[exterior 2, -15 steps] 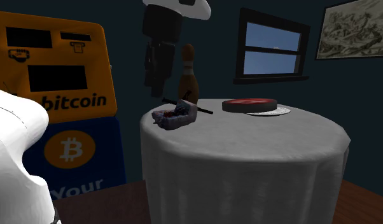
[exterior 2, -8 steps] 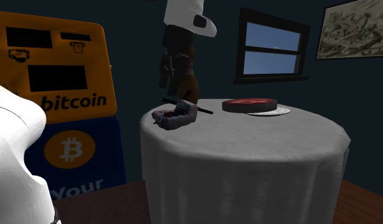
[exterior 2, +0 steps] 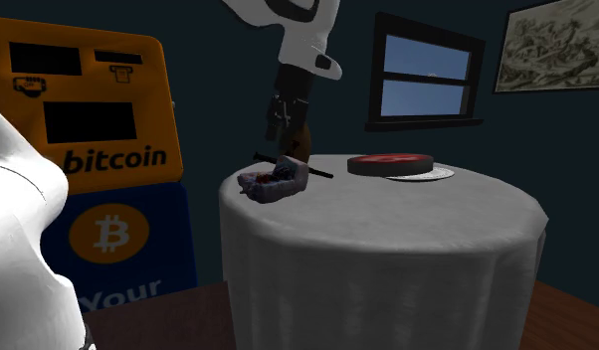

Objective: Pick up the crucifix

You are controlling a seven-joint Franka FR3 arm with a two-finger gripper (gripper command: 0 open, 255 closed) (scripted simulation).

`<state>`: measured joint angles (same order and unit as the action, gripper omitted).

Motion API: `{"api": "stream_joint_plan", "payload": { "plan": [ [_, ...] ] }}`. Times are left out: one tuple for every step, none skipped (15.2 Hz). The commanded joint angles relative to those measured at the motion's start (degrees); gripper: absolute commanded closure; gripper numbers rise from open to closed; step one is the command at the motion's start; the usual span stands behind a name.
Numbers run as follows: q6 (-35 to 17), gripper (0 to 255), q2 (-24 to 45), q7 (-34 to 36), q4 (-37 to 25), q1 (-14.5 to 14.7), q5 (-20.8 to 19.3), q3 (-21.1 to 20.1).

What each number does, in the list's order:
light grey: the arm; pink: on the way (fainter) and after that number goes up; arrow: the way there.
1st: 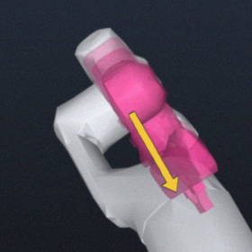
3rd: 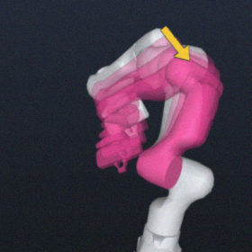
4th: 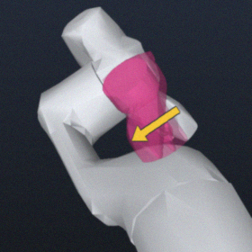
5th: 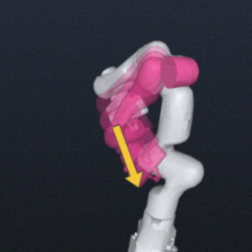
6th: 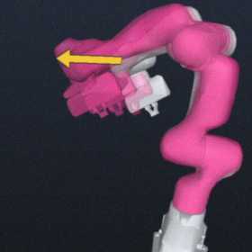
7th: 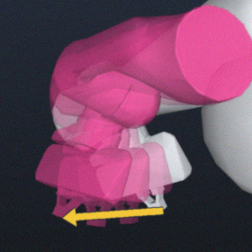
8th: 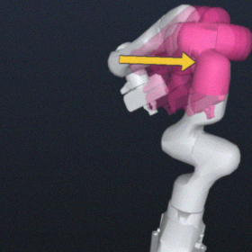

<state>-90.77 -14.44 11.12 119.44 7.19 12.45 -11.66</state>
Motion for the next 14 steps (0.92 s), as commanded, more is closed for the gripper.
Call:
{"api": "stream_joint_plan", "payload": {
  "plan": [
    [-0.3, 0, 5.0, 2.0, -4.3, 0.6, -0.2, -1.4],
    [-0.3, 0, 7.2, 3.1, -6.3, 1.0, -0.4, -2.0],
    [-0.3, 0, 9.5, 4.1, -8.3, 1.4, -0.6, -2.7],
    [-0.3, 0, 11.8, 5.2, -10.4, 1.9, -0.9, -3.3],
    [-0.1, 0, 14.1, 6.3, -12.6, 2.3, -1.2, -3.8],
    [0.0, 0, 16.5, 7.3, -15.0, 2.8, -1.6, -4.3],
    [0.3, 0, 18.9, 8.4, -17.4, 3.4, -2.0, -4.8],
    [0.6, 0, 21.3, 9.5, -19.9, 3.9, -2.4, -5.3],
    [1.1, 0, 23.8, 10.5, -22.5, 4.6, -2.9, -5.7],
    [1.6, 0, 26.3, 11.5, -25.2, 5.3, -3.4, -6.0],
    [2.2, 0, 28.9, 12.6, -28.1, 6.0, -4.0, -6.3],
    [2.9, 0, 31.6, 13.6, -31.2, 6.8, -4.5, -6.6],
    [3.7, 0, 34.3, 14.6, -34.4, 7.6, -5.1, -6.8],
    [4.6, 0, 37.1, 15.5, -37.9, 8.6, -5.7, -7.0]
  ]
}}
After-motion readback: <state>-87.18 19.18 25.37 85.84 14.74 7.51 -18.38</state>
